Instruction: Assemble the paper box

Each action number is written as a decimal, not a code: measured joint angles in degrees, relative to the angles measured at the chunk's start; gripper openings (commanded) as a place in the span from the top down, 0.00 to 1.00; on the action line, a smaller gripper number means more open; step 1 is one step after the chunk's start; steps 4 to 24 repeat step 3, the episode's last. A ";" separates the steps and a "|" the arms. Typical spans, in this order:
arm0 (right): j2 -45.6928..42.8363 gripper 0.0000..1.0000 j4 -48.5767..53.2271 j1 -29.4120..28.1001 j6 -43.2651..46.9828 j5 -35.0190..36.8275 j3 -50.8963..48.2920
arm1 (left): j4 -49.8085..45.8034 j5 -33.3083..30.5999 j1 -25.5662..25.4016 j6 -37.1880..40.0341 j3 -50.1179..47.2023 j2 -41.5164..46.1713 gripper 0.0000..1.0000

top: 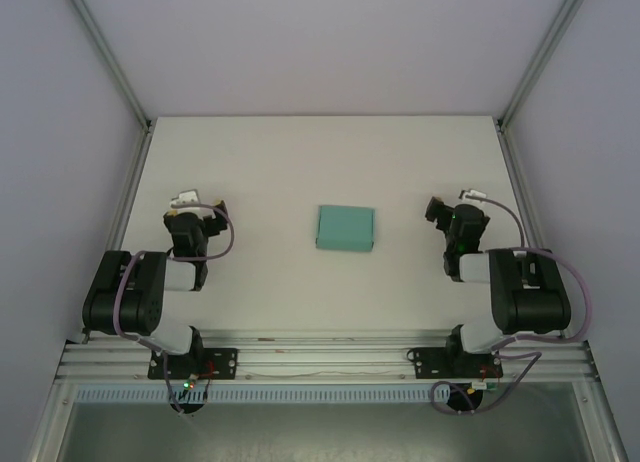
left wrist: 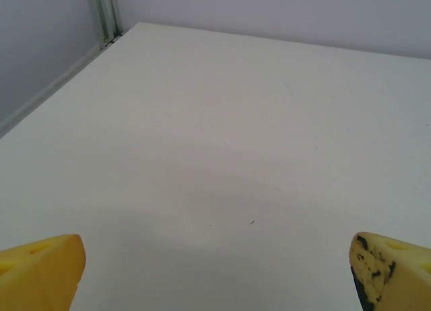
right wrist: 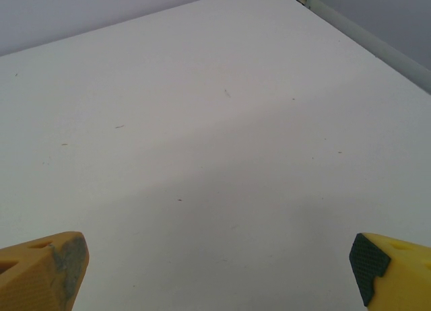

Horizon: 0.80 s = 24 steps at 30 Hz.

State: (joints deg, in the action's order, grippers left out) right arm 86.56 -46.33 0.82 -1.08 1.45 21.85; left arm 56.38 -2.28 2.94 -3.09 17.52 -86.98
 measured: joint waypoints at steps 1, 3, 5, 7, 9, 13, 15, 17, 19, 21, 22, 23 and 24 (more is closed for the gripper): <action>0.00 0.00 0.00 0.00 0.00 0.00 0.00 | 0.04 -0.07 -0.22 0.17 0.04 0.00 0.00; 0.00 0.00 0.00 0.00 0.00 0.00 0.00 | 0.00 -0.07 -0.61 0.22 0.07 0.00 0.00; 0.00 0.00 0.00 0.00 0.00 0.00 0.00 | 0.00 -0.07 -0.61 0.22 0.07 0.00 0.00; 0.00 0.00 0.00 0.00 0.00 0.00 0.00 | 0.00 -0.07 -0.61 0.22 0.07 0.00 0.00; 0.00 0.00 0.00 0.00 0.00 0.00 0.00 | 0.00 -0.07 -0.61 0.22 0.07 0.00 0.00; 0.00 0.00 0.00 0.00 0.00 0.00 0.00 | 0.00 -0.07 -0.61 0.22 0.07 0.00 0.00; 0.00 0.00 0.00 0.00 0.00 0.00 0.00 | 0.00 -0.07 -0.61 0.22 0.07 0.00 0.00; 0.00 0.00 0.00 0.00 0.00 0.00 0.00 | 0.00 -0.07 -0.61 0.22 0.07 0.00 0.00; 0.00 0.00 0.00 0.00 0.00 0.00 0.00 | 0.00 -0.07 -0.61 0.22 0.07 0.00 0.00; 0.00 0.00 0.00 0.00 0.00 0.00 0.00 | 0.00 -0.07 -0.61 0.22 0.07 0.00 0.00; 0.00 0.00 0.00 0.00 0.00 0.00 0.00 | 0.00 -0.07 -0.61 0.22 0.07 0.00 0.00; 0.00 0.00 0.00 0.00 0.00 0.00 0.00 | 0.00 -0.07 -0.61 0.22 0.07 0.00 0.00; 0.00 0.00 0.00 0.00 0.00 0.00 0.00 | 0.00 -0.07 -0.61 0.22 0.07 0.00 0.00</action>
